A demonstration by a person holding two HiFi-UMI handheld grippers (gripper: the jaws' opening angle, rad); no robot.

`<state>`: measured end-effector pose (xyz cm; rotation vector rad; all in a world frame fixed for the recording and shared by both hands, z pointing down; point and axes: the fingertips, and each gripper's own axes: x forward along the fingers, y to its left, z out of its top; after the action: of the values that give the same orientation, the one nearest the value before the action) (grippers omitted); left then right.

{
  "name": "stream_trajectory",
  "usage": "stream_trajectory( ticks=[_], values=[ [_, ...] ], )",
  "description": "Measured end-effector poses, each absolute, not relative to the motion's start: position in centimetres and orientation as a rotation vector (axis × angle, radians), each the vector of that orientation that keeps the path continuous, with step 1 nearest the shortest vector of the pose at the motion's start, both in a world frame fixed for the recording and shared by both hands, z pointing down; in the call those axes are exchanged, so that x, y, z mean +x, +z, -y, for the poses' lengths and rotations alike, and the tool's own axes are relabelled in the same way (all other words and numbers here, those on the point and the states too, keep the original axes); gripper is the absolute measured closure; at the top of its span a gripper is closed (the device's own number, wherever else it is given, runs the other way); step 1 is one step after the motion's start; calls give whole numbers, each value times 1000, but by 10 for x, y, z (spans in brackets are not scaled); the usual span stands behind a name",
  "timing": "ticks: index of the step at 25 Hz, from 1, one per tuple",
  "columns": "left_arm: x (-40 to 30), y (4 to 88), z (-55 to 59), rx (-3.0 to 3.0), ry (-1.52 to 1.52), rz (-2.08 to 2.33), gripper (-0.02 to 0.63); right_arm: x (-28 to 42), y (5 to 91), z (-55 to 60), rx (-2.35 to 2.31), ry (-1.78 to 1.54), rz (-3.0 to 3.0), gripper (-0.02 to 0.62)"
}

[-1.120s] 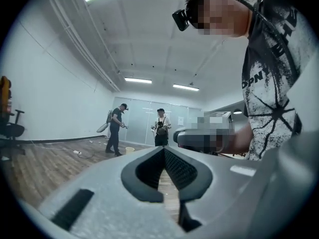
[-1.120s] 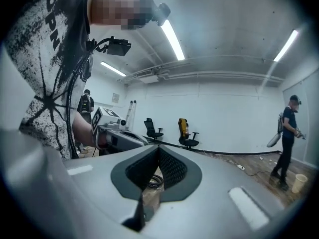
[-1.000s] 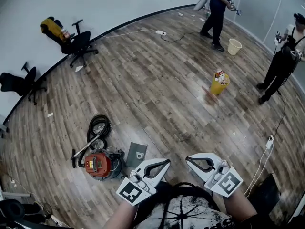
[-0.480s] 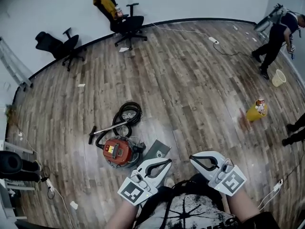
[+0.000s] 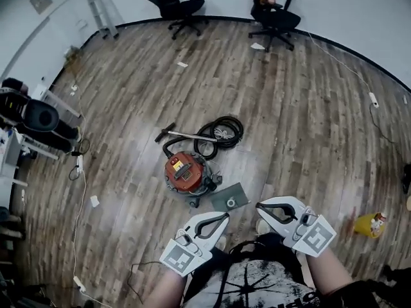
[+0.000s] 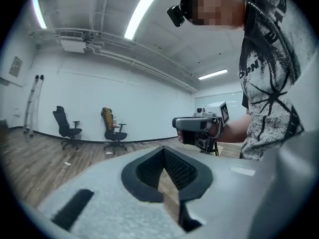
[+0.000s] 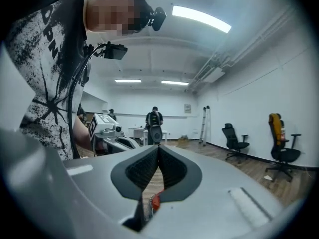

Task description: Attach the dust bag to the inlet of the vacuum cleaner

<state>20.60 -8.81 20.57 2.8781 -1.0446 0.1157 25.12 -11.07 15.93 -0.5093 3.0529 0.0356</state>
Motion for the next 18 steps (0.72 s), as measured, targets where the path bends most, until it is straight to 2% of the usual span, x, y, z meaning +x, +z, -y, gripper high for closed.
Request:
stream_trajectory(
  ticks=[10, 18],
  values=[
    [200, 210, 96, 2543, 43, 1552, 607, 252, 193, 135, -26, -47, -3123, 591],
    [178, 221, 85, 2446, 44, 1616, 606, 232, 220, 143, 52, -72, -3178, 591]
  ],
)
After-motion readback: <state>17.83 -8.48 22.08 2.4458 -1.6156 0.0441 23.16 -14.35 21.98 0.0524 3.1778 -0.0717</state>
